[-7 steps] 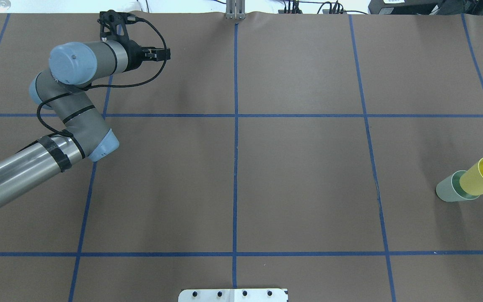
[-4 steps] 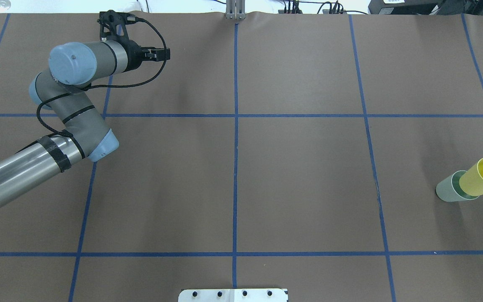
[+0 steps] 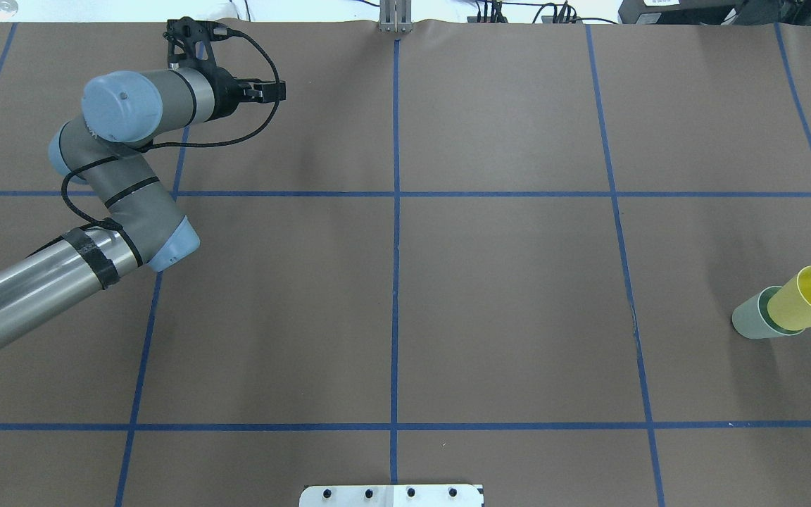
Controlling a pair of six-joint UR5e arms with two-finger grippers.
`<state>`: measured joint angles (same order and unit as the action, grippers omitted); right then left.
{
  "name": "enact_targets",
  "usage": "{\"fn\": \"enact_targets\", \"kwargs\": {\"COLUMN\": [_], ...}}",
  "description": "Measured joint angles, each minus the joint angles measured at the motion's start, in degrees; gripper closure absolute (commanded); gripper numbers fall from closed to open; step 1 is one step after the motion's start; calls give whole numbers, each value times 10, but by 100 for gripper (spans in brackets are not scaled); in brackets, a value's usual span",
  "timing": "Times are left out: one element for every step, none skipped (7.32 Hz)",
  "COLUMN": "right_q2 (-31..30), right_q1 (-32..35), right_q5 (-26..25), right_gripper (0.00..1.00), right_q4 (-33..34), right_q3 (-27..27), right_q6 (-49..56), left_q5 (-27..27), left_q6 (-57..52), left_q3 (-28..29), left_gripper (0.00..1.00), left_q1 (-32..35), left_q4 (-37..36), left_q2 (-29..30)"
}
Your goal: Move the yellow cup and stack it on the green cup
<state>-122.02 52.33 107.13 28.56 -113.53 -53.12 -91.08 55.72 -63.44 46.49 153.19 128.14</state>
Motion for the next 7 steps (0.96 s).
{"fn": "enact_targets", "kwargs": {"right_q2": [0,2,3,4,6,8,12], "right_q1": [-2,-4,-5,-6,-6,-6,-6], "right_q5": [0,0,0,0,0,0,6], "right_gripper": [96,51,1,0,0,0,0], "right_q4": [0,0,0,0,0,0,-1], "right_q3": [1,3,5,6,8,10,12], "right_q6": [0,0,0,-1,-3,-3,-3], "left_q5": [0,0,-1,-2,-3,-5,-11], "left_q6": [0,0,0,0,0,0,-2], "left_q3": [0,0,0,0,0,1,1], "left_gripper": [1,1,1,1,1,1,1], "left_q1": [0,0,0,0,0,0,3], "left_q4": [0,1,1,1,0,0,0], "left_q2": [-1,-3,-4,-4,-4,-5,-6]}}
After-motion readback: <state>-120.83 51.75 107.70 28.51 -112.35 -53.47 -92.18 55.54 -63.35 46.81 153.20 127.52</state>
